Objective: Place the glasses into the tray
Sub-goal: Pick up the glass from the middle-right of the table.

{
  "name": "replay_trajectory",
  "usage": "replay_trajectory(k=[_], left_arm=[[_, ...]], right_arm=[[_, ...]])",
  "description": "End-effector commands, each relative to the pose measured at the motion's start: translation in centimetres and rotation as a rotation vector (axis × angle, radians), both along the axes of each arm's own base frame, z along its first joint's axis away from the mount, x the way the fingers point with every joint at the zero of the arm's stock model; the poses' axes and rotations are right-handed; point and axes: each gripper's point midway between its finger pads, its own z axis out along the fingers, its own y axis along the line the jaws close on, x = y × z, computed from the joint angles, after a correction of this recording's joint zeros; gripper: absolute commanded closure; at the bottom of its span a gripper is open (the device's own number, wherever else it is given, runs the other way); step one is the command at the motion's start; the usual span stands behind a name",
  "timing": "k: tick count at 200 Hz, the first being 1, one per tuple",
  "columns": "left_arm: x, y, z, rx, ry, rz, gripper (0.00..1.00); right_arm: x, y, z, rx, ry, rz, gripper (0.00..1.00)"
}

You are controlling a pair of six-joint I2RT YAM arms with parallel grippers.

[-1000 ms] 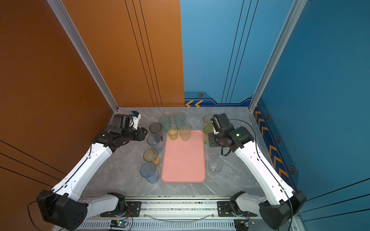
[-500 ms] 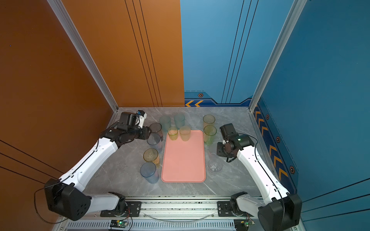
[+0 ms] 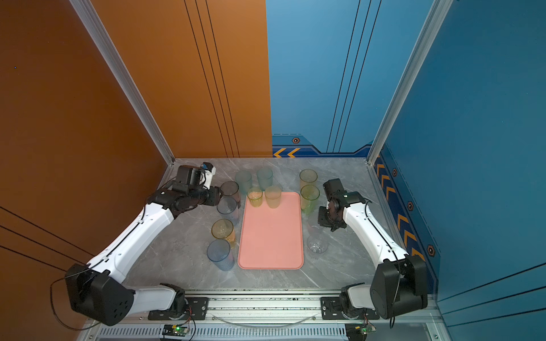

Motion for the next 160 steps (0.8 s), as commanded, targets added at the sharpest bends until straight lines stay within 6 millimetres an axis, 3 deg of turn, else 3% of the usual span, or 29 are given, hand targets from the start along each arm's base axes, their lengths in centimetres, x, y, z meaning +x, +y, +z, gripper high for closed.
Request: replay_trajectory(k=[1,160], left_arm=[[0.4,0.6,0.4,0.012,-0.012,0.014,0.47],[0.5,1.3,-0.1,0.011,0.003,0.028,0.47]], right_arm=[[0.5,-0.5,0.0,-0.019,-0.008,0.006,0.8],[2.6,-0.6,-1.7,-0.024,0.039,0.024,0.83]])
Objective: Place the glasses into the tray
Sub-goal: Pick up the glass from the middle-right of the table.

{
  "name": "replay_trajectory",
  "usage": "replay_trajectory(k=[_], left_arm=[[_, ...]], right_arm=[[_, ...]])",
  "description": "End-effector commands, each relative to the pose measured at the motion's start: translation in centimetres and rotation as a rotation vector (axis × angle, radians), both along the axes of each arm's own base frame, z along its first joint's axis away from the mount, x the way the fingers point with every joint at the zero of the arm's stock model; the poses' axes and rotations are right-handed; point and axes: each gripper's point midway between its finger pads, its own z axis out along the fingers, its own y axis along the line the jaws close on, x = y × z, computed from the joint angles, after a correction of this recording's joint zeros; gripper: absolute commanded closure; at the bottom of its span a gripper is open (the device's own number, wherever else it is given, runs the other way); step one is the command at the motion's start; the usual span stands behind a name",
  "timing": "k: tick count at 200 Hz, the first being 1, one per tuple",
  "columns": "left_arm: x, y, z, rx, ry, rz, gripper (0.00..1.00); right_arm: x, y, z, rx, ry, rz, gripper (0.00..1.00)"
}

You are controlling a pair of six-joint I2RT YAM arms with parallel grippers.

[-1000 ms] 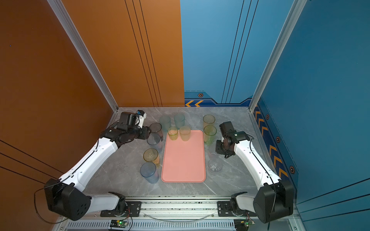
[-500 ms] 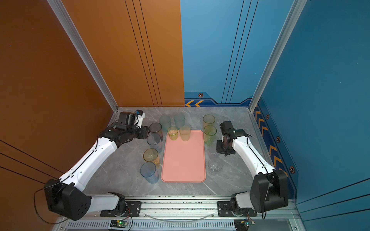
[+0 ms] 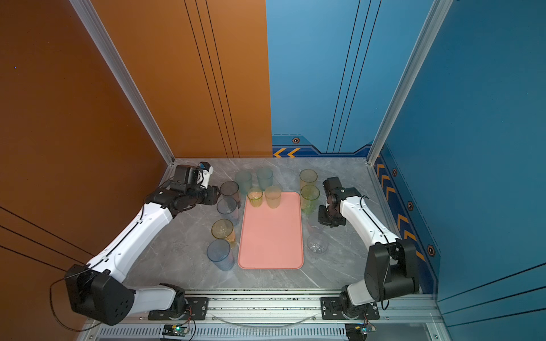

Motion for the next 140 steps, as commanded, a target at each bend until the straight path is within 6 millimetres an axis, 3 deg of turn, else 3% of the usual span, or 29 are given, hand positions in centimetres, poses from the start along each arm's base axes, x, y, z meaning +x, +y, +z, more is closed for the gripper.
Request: replay_trajectory(k=[1,140], left_arm=[[0.2,0.34,-0.18,0.011,0.004,0.001,0.47],[0.42,0.63,-0.42,0.009,0.012,0.007,0.47]], right_arm=[[1.12,0.0,0.37,-0.001,-0.021,0.012,0.83],[1.52,-0.38,-0.39,-0.034,0.004,0.026,0.92]])
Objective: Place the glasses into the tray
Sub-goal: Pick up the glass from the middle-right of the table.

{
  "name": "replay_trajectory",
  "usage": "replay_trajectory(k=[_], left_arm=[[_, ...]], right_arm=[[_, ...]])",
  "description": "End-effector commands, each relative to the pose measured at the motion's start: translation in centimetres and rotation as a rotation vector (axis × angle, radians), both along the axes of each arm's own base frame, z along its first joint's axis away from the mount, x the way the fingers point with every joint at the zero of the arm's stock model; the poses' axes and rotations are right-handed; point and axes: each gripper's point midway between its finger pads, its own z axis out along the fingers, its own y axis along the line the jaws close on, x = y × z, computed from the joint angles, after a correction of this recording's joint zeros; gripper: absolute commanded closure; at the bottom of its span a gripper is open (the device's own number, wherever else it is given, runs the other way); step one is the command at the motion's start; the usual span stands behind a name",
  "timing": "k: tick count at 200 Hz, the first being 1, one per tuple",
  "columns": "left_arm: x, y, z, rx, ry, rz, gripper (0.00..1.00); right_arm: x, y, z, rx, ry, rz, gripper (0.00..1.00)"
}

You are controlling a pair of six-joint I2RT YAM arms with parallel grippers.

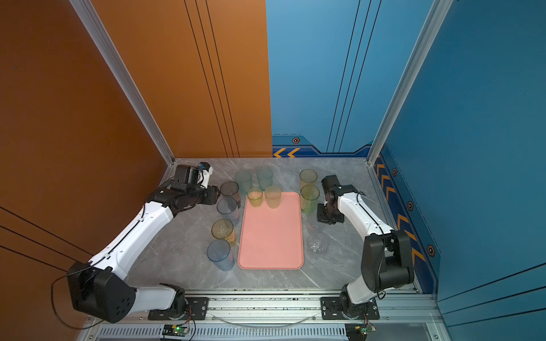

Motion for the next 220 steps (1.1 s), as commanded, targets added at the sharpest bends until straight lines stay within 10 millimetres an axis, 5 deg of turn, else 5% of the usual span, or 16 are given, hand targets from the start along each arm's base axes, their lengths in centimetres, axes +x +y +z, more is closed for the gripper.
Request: replay_trajectory(k=[1,82,138,179,220], left_arm=[[0.1,0.3,0.1,0.005,-0.002,-0.004,0.47],[0.1,0.2,0.4,-0.002,-0.008,-0.008,0.47],[0.1,0.2,0.5,-0.007,-0.01,-0.01,0.47],[0.2,0.1,0.6,-0.014,-0.01,-0.009,0.47],[0.1,0.0,0.8,-0.02,-0.013,-0.012,0.48]], right_arm=[[0.2,-0.5,0.3,-0.027,-0.009,0.01,0.92],[-0.5,-1.6,3.6,-0.073,-0.089,0.015,1.0],[-2.0,-1.1,9.6,-0.053,-0.194,0.049,1.0],[-2.1,2.0,15.2,-0.003,-0.308,0.145,1.0],[1.1,7.9,19.1,0.034,-0.401,0.305,1.0]])
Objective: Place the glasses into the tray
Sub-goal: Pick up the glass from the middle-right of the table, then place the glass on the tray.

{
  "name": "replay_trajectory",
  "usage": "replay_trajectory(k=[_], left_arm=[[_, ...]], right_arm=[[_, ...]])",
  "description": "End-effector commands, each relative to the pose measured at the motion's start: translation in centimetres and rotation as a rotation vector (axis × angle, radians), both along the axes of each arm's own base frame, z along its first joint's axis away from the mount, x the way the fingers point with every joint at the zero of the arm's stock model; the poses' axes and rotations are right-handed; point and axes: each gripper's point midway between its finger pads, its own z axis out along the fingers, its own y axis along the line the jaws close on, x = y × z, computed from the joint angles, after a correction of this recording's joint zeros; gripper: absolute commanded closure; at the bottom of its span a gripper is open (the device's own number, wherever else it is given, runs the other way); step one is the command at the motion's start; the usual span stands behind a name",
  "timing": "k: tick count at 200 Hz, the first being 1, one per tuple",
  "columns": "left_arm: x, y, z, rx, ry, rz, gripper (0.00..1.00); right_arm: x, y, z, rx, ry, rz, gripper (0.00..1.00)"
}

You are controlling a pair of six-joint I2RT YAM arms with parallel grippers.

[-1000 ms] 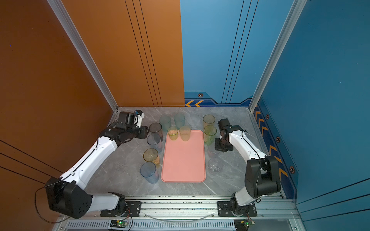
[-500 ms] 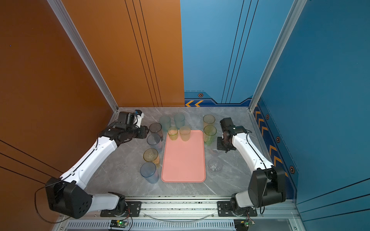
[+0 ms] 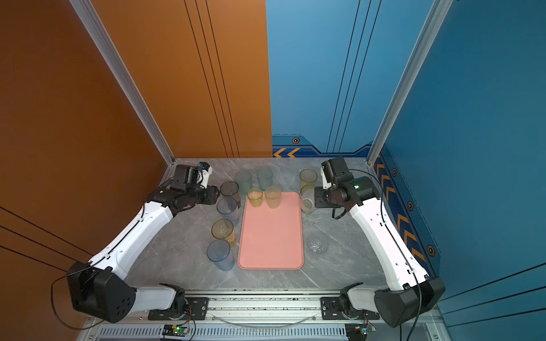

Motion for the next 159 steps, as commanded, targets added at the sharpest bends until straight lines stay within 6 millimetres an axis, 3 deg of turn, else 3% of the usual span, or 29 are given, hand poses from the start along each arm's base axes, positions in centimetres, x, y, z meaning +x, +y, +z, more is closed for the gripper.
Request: replay_trajectory(k=[1,22,66,108,159], left_arm=[[0.1,-0.1,0.7,-0.014,-0.014,-0.013,0.48],[0.0,-0.1,0.9,-0.015,-0.019,-0.014,0.48],[-0.1,0.1,1.3,-0.013,-0.031,-0.009,0.47],[0.0,0.3,0.9,-0.01,-0.02,-0.003,0.47],[0.0,0.5,0.7,-0.005,-0.015,0.001,0.47]], right_arm=[[1.6,2.8,0.8,-0.017,-0.006,0.087,1.0],[4.7,5.1,0.6,-0.031,-0.008,0.131,1.0],[9.8,6.8,-3.8,-0.089,0.076,0.141,1.0],[12.1,6.4,-6.7,-0.118,0.127,0.12,1.0],[13.2,5.8,-8.9,-0.143,0.168,0.104,1.0]])
